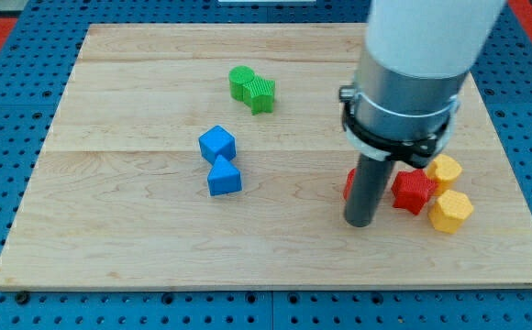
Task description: Push the blue blocks slightly up
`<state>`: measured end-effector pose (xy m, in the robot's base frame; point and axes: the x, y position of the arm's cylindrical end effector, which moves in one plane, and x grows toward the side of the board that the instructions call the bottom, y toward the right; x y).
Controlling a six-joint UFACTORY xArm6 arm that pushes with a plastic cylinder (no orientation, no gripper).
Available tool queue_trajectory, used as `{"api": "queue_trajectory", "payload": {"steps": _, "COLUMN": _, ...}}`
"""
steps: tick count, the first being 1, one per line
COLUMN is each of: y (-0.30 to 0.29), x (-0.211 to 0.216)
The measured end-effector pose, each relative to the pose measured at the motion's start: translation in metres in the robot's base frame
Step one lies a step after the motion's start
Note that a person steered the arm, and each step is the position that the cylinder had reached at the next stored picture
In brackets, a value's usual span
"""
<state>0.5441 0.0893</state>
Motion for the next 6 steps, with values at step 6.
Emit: {"api": "queue_trajectory", "payload": {"steps": 6, "y": -0.019, "x": 0.009}}
